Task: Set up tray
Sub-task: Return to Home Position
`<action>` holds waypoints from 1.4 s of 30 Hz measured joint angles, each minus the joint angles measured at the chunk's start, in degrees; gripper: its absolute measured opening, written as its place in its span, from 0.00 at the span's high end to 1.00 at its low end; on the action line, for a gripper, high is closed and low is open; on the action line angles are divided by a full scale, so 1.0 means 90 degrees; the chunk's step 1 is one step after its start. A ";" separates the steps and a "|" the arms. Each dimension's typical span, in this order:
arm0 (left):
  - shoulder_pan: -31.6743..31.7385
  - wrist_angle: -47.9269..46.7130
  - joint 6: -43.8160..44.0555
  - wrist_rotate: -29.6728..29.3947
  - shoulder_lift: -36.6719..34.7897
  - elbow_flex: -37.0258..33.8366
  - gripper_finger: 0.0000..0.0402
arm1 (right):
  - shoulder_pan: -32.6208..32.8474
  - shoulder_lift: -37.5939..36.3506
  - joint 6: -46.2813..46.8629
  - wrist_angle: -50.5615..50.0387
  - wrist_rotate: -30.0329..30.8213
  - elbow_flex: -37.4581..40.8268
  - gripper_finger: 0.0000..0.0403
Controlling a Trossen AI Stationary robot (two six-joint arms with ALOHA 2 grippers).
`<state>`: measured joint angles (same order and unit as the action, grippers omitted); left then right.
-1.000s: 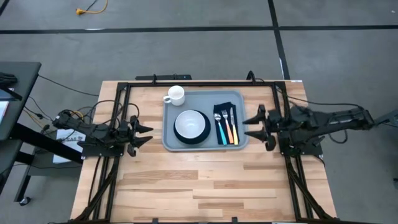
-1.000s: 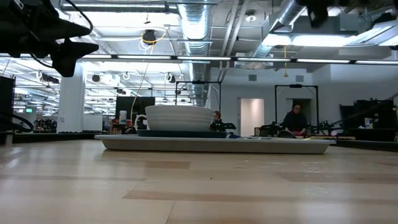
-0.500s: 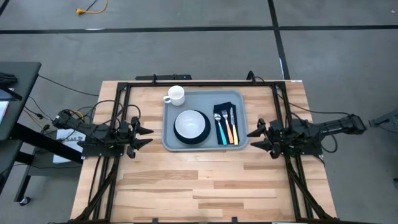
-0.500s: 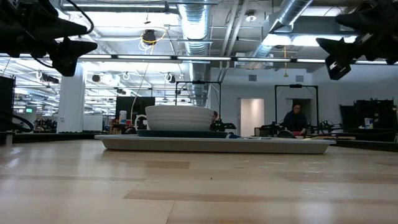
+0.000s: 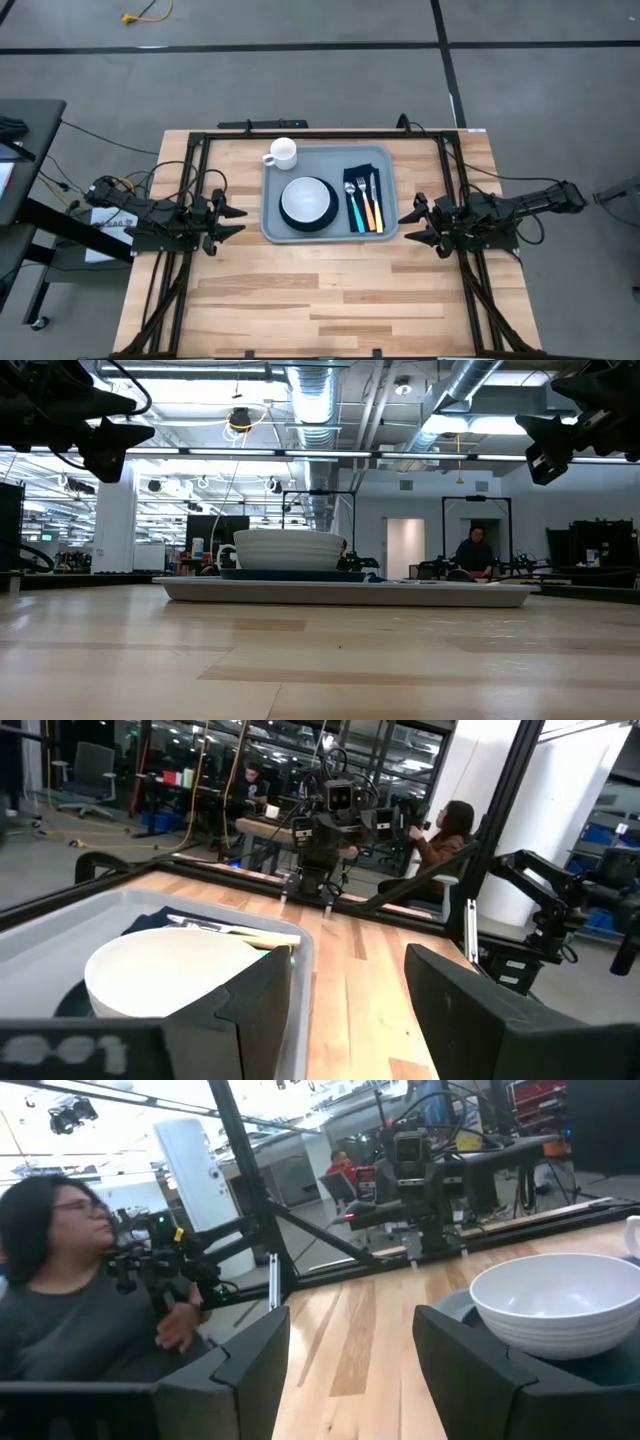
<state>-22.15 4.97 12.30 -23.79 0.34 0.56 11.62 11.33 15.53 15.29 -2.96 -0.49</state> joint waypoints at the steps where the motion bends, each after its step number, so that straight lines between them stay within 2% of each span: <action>1: 0.0000 0.0000 -0.0042 -0.0001 0.0000 0.0000 0.53 | 0.0000 0.0000 0.0000 0.0000 0.0000 0.0000 0.49; 42: 0.0000 -0.0002 -0.0125 -0.0013 0.0000 -0.0010 0.53 | 0.0000 0.0000 -0.0003 0.0000 -0.0001 0.0000 0.49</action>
<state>-22.15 4.95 11.18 -23.90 0.34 0.47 11.62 11.33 15.50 15.29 -2.96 -0.49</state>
